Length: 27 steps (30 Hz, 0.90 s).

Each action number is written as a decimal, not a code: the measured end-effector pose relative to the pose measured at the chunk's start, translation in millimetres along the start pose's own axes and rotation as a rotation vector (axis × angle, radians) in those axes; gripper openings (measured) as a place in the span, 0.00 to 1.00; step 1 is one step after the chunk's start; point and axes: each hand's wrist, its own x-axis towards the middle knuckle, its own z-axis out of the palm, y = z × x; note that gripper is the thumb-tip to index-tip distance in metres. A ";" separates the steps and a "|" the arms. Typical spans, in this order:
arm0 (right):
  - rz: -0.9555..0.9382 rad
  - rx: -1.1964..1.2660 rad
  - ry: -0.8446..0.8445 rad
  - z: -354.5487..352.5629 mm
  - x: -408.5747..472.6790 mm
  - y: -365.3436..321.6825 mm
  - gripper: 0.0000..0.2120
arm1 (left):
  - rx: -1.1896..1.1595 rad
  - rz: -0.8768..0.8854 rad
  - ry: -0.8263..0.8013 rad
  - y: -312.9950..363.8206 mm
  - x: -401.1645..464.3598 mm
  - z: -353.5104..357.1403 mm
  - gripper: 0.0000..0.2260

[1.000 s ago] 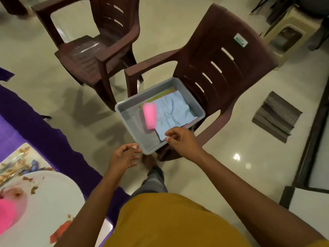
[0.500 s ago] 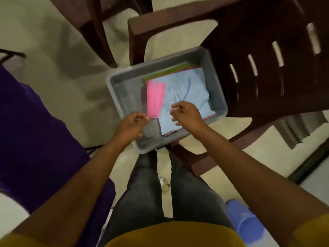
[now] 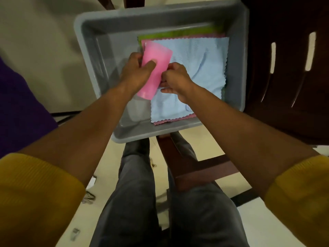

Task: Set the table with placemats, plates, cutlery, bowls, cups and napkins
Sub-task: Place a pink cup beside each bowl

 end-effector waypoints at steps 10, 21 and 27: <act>-0.232 -0.220 -0.116 -21.8 -99.7 -25.1 0.19 | -0.191 0.002 0.085 30.5 -112.8 -30.4 0.27; -0.411 -0.413 -0.510 2.1 -260.3 -61.9 0.19 | -0.721 -0.118 0.024 26.2 -307.2 -129.6 0.25; -0.610 -0.499 -0.723 54.3 -304.8 -71.4 0.18 | -1.056 -0.193 -0.050 -23.3 -381.4 -162.3 0.31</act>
